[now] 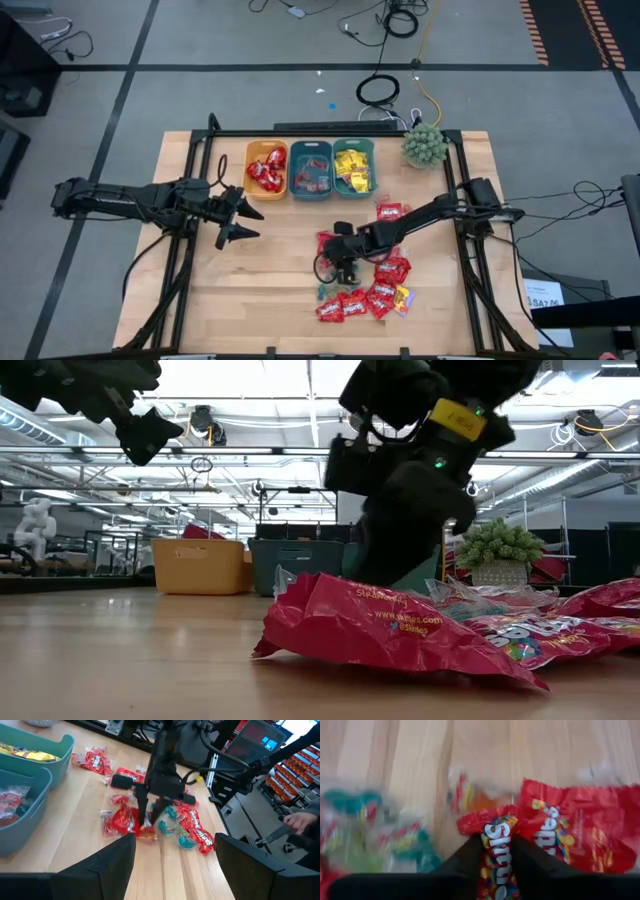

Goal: Sort candy
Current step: Put the red candy into the yellow bin

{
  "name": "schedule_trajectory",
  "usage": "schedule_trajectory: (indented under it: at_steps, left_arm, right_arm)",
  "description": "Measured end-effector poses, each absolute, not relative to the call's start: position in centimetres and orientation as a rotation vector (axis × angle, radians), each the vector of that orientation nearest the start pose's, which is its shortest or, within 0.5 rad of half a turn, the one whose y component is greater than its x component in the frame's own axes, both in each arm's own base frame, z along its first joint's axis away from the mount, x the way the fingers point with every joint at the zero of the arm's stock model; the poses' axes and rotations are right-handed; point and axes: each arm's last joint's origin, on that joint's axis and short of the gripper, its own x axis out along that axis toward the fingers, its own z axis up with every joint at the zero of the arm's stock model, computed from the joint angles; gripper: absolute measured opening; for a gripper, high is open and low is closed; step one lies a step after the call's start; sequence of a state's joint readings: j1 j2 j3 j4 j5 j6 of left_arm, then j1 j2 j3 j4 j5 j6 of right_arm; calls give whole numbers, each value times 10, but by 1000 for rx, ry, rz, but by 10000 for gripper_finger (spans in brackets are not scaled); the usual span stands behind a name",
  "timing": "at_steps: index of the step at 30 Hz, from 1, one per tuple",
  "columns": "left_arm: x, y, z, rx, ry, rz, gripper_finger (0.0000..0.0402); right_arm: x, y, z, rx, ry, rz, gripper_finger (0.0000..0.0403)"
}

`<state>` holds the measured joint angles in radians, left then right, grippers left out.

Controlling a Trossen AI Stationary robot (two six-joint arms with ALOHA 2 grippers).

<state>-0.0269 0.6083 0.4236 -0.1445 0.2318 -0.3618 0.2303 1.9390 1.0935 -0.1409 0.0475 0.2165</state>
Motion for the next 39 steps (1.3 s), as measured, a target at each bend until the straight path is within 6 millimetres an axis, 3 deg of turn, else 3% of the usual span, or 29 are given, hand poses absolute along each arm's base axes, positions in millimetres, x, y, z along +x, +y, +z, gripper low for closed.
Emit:
schedule_trajectory:
  at_steps: [2, 4, 10, 15, 19, 24, 29, 35, 39]
  left_arm:
    - [146, -11, 237, -390, 371, -194, 281]
    - [146, -11, 237, -390, 371, -194, 281]
    - [146, -11, 237, -390, 370, -194, 281]
    - [146, -11, 237, -390, 370, -194, 281]
    - [146, -11, 238, -389, 368, -194, 281]
    - [146, -10, 238, -356, 358, -192, 281]
    - [146, -10, 238, -359, 359, -189, 281]
    - [146, -10, 238, -361, 362, -189, 281]
    - [146, -10, 237, -362, 366, -189, 281]
  right_arm:
    - [360, 83, 137, 61, 1000, 62, 29]
    - [355, 80, 155, 66, 981, 62, 13]
    - [336, 67, 214, 124, 872, 24, 33]
    - [330, 46, 265, 226, 683, -95, 15]
    - [343, 20, 303, 218, 529, -202, 7]
    - [380, -18, 337, 99, 432, -261, 42]
    - [435, -64, 340, -12, 408, -336, 72]
    - [502, -118, 307, 3, 418, -417, 78]
    - [523, -137, 287, 75, 498, -444, 83]
